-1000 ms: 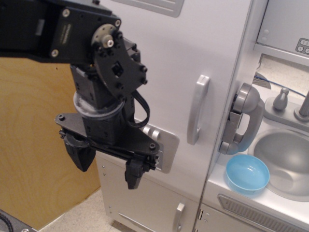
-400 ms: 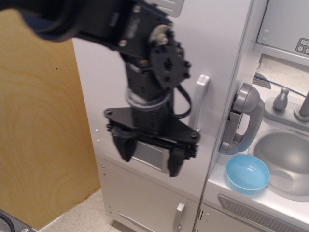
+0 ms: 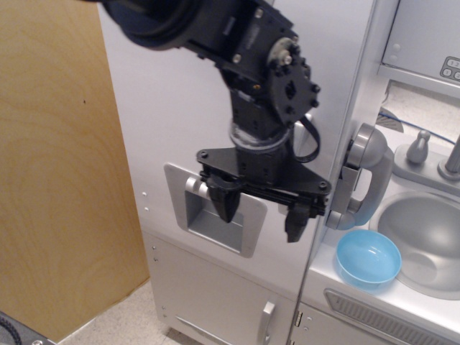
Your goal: Open fridge
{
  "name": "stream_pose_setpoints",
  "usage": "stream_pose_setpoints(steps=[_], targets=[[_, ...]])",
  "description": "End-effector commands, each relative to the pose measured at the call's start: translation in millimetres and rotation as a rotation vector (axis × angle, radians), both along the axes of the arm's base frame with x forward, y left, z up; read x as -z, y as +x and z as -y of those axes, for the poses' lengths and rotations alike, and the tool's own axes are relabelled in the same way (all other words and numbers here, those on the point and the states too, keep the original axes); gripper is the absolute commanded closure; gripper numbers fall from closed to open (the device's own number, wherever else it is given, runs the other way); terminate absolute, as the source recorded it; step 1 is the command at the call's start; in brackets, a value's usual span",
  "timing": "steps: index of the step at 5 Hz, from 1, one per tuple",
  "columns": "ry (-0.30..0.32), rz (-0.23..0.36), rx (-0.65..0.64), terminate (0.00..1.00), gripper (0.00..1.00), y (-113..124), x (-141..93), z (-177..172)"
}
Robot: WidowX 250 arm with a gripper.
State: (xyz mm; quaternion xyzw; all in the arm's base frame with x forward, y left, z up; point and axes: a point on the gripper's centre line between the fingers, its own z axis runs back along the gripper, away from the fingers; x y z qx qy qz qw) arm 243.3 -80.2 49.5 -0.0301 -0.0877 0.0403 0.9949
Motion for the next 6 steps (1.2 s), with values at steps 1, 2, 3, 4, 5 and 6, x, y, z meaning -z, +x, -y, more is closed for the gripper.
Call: stream_pose_setpoints(steps=[1, 2, 3, 4, 5, 6], targets=[[0.021, 0.113, -0.038, 0.00, 0.00, 32, -11, 12], [0.028, 0.149, -0.060, 0.00, 0.00, 48, -13, 13], [0.054, 0.192, -0.089, 0.00, 0.00, 62, -15, 6], [0.086, 0.221, -0.099, 0.00, 0.00, 71, -9, 2], [0.075, 0.230, -0.112, 0.00, 0.00, 76, -8, 2], [0.035, 0.222, -0.115, 0.00, 1.00, 78, -9, -1]])
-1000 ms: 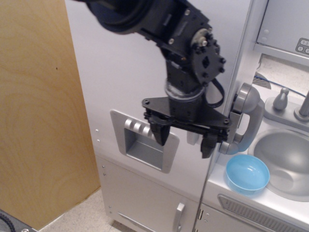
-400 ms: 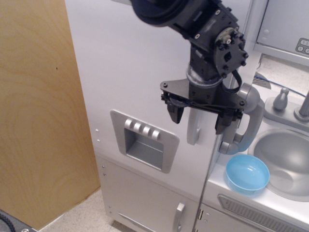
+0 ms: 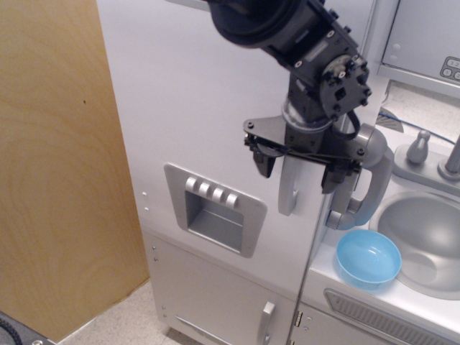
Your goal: Open fridge
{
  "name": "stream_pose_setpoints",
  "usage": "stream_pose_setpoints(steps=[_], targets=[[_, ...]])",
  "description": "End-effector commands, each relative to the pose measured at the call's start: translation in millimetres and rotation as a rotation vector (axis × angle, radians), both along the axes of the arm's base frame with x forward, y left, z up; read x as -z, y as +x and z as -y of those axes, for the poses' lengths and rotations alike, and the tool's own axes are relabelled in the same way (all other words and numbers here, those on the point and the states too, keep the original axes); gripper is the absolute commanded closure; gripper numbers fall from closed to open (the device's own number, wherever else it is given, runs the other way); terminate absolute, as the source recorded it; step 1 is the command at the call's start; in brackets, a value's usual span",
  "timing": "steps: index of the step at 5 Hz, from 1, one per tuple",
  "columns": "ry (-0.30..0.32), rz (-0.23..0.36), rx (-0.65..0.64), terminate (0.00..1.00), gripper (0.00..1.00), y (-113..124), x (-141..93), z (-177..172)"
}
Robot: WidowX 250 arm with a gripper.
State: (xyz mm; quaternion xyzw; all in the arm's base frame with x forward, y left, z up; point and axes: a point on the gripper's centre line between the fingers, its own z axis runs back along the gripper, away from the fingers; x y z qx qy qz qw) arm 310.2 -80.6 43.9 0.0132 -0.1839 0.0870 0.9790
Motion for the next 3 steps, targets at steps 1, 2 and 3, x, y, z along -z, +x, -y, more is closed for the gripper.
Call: stream_pose_setpoints(steps=[1, 2, 3], targets=[[-0.063, 0.039, 0.013, 0.00, 1.00, 10, -17, -4], [-0.074, 0.027, 0.059, 0.00, 1.00, 4, -18, -3], [-0.110, -0.036, 0.112, 0.00, 1.00, -14, -19, -5]])
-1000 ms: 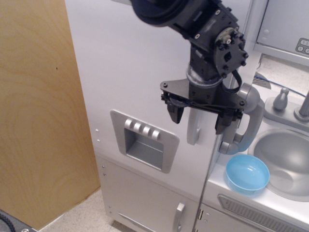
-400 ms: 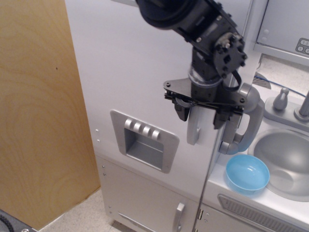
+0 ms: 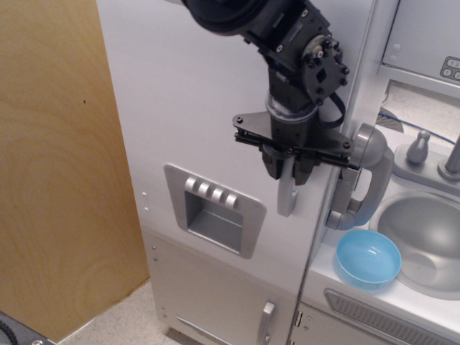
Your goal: Open fridge
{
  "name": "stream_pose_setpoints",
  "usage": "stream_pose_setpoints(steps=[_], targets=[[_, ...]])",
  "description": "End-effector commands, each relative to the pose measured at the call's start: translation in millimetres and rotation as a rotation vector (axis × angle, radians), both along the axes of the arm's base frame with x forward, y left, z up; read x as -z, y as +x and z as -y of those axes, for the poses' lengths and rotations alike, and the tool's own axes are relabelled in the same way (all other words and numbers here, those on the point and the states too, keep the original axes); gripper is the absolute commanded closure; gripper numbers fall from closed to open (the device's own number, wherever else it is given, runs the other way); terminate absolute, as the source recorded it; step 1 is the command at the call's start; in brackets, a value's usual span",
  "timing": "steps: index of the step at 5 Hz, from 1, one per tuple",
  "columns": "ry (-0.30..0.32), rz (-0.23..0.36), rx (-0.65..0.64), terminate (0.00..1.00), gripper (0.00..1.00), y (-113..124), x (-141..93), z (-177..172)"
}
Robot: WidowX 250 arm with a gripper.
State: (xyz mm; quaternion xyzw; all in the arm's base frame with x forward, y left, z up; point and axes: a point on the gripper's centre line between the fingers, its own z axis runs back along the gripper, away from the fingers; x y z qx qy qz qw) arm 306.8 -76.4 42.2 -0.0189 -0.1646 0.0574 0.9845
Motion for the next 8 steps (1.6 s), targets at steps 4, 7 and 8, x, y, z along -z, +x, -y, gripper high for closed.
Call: stream_pose_setpoints(steps=[4, 7, 8], targets=[[0.035, -0.212, 0.305, 0.00, 0.00, -89, -23, 20], [0.059, -0.262, 0.450, 0.00, 0.00, -72, 4, 103], [0.050, -0.266, 0.423, 0.00, 0.00, -56, 5, 115]])
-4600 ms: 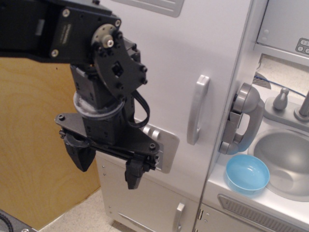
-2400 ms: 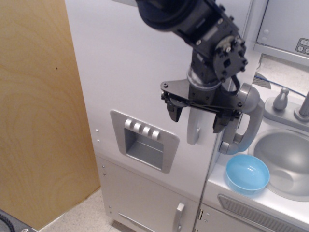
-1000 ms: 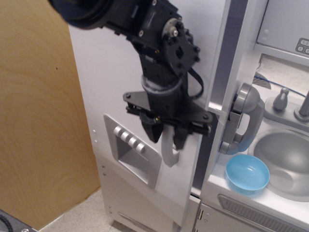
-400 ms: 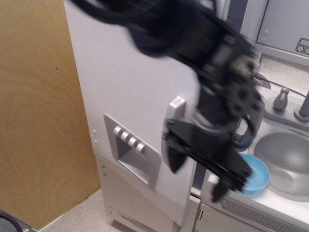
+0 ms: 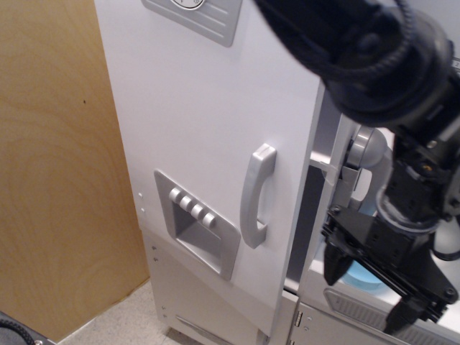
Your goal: Open fridge
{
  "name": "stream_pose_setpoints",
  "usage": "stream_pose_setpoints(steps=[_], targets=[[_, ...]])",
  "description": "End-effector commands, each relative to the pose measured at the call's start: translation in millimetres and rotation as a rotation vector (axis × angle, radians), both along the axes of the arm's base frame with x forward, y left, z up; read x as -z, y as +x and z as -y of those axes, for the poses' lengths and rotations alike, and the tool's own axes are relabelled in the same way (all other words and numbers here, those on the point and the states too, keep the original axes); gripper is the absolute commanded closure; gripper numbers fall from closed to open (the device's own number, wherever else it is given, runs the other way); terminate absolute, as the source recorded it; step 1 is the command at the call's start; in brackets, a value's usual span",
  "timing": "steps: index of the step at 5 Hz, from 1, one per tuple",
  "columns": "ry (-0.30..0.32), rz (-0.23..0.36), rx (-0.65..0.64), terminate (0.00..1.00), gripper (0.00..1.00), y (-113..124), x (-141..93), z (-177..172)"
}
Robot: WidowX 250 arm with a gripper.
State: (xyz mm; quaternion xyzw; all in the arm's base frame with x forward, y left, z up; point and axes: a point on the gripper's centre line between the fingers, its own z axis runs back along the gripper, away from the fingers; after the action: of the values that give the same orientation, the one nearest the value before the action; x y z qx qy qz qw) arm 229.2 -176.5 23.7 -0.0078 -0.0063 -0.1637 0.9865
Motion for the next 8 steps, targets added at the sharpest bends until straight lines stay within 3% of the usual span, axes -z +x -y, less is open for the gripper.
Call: stream_pose_setpoints(steps=[1, 2, 4, 6, 8], targets=[[-0.068, 0.048, -0.069, 0.00, 0.00, 41, -14, 16], [-0.033, 0.104, -0.107, 0.00, 0.00, 56, -16, 5], [0.061, 0.105, -0.275, 0.00, 0.00, 51, -14, -47], [0.106, 0.082, -0.325, 0.00, 0.00, 8, -10, -80], [0.083, 0.095, -0.339, 0.00, 0.00, -33, -18, -126]])
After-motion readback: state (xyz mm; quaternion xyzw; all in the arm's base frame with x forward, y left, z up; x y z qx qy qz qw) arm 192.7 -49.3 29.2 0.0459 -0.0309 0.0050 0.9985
